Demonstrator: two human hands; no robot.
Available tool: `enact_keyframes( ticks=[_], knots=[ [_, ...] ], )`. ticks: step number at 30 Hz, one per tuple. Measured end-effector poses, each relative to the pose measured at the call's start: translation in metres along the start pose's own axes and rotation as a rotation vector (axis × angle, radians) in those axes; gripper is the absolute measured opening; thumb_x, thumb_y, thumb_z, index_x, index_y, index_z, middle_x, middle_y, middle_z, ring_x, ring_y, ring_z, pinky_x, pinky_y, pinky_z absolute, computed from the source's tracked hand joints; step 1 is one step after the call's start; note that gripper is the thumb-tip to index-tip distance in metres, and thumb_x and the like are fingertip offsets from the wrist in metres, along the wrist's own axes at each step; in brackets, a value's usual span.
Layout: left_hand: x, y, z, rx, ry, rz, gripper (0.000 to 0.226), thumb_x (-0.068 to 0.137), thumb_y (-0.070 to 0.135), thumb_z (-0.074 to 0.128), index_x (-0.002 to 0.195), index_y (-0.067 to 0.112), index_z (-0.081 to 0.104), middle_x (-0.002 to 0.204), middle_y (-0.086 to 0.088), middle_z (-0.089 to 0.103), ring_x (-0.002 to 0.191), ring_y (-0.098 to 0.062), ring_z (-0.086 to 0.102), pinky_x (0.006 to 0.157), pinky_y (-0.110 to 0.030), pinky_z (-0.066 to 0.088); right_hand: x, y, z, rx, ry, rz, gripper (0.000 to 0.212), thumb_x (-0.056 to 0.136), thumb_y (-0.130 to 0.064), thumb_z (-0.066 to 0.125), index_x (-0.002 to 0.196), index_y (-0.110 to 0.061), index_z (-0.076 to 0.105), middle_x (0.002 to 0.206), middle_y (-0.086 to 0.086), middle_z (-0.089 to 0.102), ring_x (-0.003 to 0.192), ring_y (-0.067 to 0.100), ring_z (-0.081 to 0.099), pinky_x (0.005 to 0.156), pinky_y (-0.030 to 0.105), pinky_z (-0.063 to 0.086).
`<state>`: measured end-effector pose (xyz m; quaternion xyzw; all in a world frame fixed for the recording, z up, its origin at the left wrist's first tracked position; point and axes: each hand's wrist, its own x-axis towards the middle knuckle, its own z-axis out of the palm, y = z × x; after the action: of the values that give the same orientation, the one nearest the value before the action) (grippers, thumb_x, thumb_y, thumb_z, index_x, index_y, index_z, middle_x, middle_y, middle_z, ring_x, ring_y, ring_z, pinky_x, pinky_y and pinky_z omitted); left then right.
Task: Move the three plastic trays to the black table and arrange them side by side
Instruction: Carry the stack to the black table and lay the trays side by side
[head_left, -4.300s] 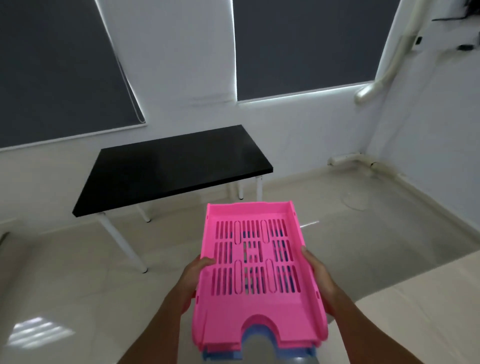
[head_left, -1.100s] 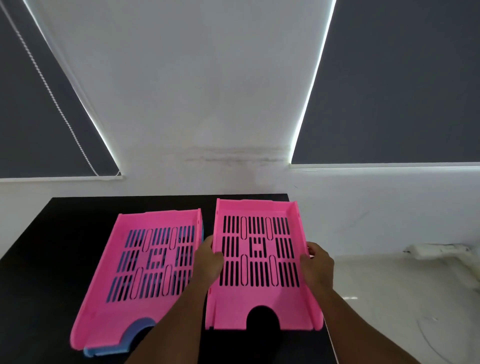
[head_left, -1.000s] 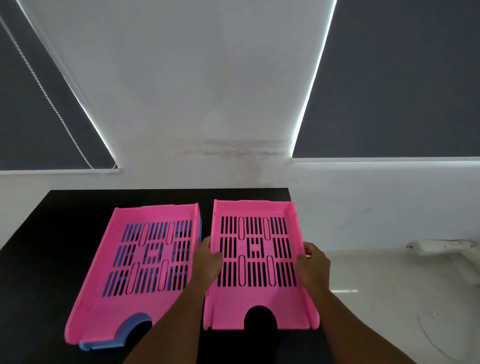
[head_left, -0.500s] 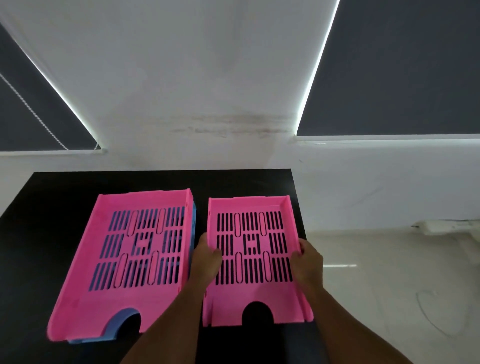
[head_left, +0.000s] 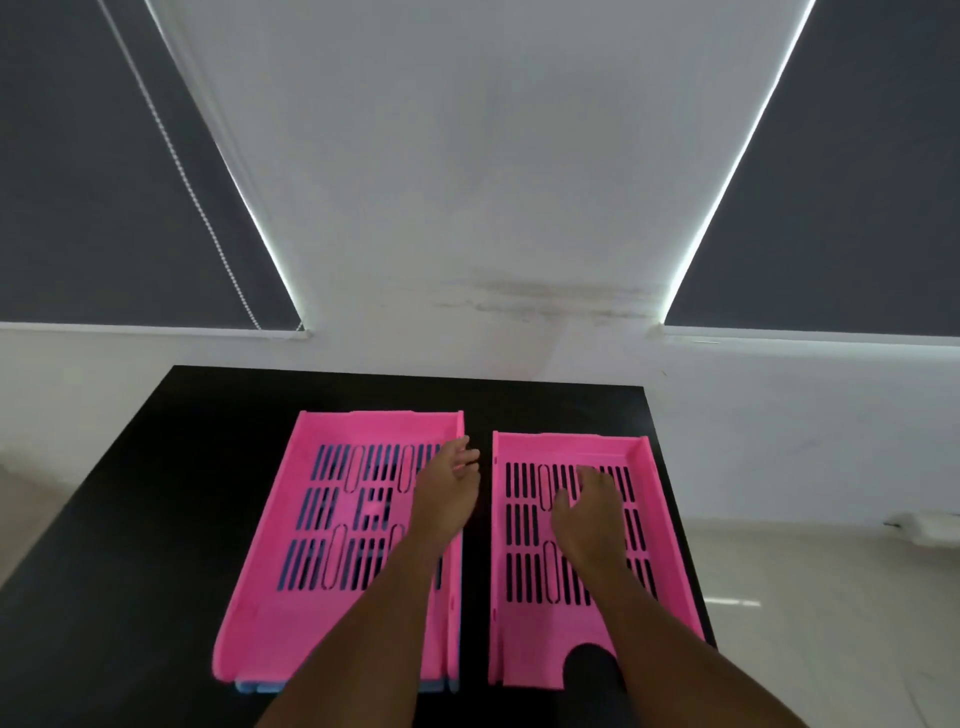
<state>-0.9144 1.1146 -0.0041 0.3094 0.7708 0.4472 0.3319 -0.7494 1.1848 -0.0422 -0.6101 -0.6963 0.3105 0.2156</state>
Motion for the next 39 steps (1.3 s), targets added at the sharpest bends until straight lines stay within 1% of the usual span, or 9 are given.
enact_keyframes(
  ticks=[4, 11, 14, 17, 19, 21, 31, 36, 39],
  knots=[
    [0.001, -0.023, -0.058, 0.047, 0.129, 0.072, 0.034, 0.094, 0.005, 0.056, 0.126, 0.014, 0.064, 0.118, -0.005, 0.072, 0.102, -0.019, 0.069, 0.088, -0.034, 0.057, -0.02, -0.037, 0.033, 0.08, -0.001, -0.021, 0.032, 0.092, -0.02, 0.059, 0.118, -0.002, 0.061, 0.112, 0.012, 0.062, 0.101, 0.023, 0.056, 0.09, 0.035, 0.047],
    [-0.001, -0.083, -0.17, 0.343, 0.346, 0.08, 0.043, 0.088, 0.009, 0.059, 0.131, 0.013, 0.058, 0.129, -0.005, 0.057, 0.122, -0.023, 0.051, 0.108, -0.044, 0.045, -0.066, -0.072, 0.096, 0.134, -0.177, 0.004, 0.016, 0.092, -0.026, 0.061, 0.099, -0.013, 0.067, 0.094, 0.004, 0.067, 0.084, 0.02, 0.066, 0.072, 0.029, 0.056],
    [-0.006, -0.097, -0.203, 0.242, 0.234, -0.1, 0.053, 0.093, 0.005, 0.057, 0.144, 0.008, 0.043, 0.144, -0.012, 0.047, 0.124, -0.028, 0.056, 0.1, -0.044, 0.049, -0.079, -0.077, 0.112, 0.135, -0.135, 0.092, 0.017, 0.092, -0.016, 0.058, 0.104, -0.008, 0.067, 0.092, 0.007, 0.068, 0.08, 0.022, 0.069, 0.062, 0.028, 0.059],
    [-0.01, -0.115, -0.218, 0.169, -0.005, -0.201, 0.021, 0.099, 0.006, 0.05, 0.119, 0.008, 0.055, 0.105, -0.008, 0.068, 0.084, -0.015, 0.072, 0.07, -0.031, 0.061, -0.087, -0.079, 0.118, 0.088, -0.067, 0.126, 0.014, 0.093, -0.007, 0.056, 0.102, -0.005, 0.066, 0.096, 0.013, 0.067, 0.083, 0.03, 0.07, 0.066, 0.035, 0.063],
    [-0.008, -0.128, -0.224, 0.163, -0.062, -0.163, 0.02, 0.1, 0.007, 0.048, 0.116, 0.011, 0.06, 0.097, -0.006, 0.071, 0.078, -0.013, 0.072, 0.067, -0.028, 0.06, -0.091, -0.085, 0.117, 0.077, -0.051, 0.143, 0.011, 0.094, -0.006, 0.055, 0.099, -0.004, 0.064, 0.094, 0.013, 0.066, 0.075, 0.025, 0.069, 0.055, 0.027, 0.059],
    [-0.005, -0.132, -0.231, 0.132, -0.068, -0.133, 0.019, 0.101, 0.008, 0.048, 0.114, 0.012, 0.06, 0.094, -0.005, 0.071, 0.078, -0.013, 0.073, 0.064, -0.026, 0.058, -0.094, -0.096, 0.116, 0.081, -0.038, 0.134, 0.009, 0.094, -0.004, 0.054, 0.091, -0.006, 0.062, 0.09, 0.012, 0.065, 0.07, 0.021, 0.065, 0.05, 0.017, 0.05],
    [0.012, -0.148, -0.319, 0.076, 0.069, -0.073, 0.015, 0.101, 0.012, 0.047, 0.111, 0.013, 0.059, 0.091, -0.005, 0.07, 0.072, -0.013, 0.072, 0.055, -0.021, 0.052, -0.105, -0.19, 0.152, 0.087, -0.057, 0.001, 0.038, 0.089, 0.005, 0.05, 0.062, -0.02, 0.045, 0.07, 0.003, 0.055, 0.054, 0.008, 0.051, 0.04, 0.013, 0.038],
    [0.014, -0.175, -0.384, 0.165, 0.169, -0.138, 0.017, 0.101, 0.01, 0.045, 0.109, 0.011, 0.059, 0.087, -0.008, 0.07, 0.067, -0.016, 0.07, 0.053, -0.023, 0.051, -0.127, -0.229, 0.204, 0.101, -0.162, -0.103, 0.021, 0.09, 0.002, 0.054, 0.078, -0.012, 0.062, 0.075, 0.0, 0.061, 0.061, 0.003, 0.057, 0.046, 0.008, 0.046],
    [0.011, -0.193, -0.415, 0.226, 0.236, -0.157, 0.018, 0.1, 0.007, 0.043, 0.107, 0.01, 0.06, 0.08, -0.005, 0.068, 0.057, -0.012, 0.065, 0.047, -0.02, 0.046, -0.144, -0.245, 0.234, 0.171, -0.23, -0.1, 0.015, 0.092, -0.001, 0.055, 0.09, -0.011, 0.067, 0.076, -0.006, 0.063, 0.063, 0.002, 0.062, 0.049, 0.016, 0.054]
  ],
)
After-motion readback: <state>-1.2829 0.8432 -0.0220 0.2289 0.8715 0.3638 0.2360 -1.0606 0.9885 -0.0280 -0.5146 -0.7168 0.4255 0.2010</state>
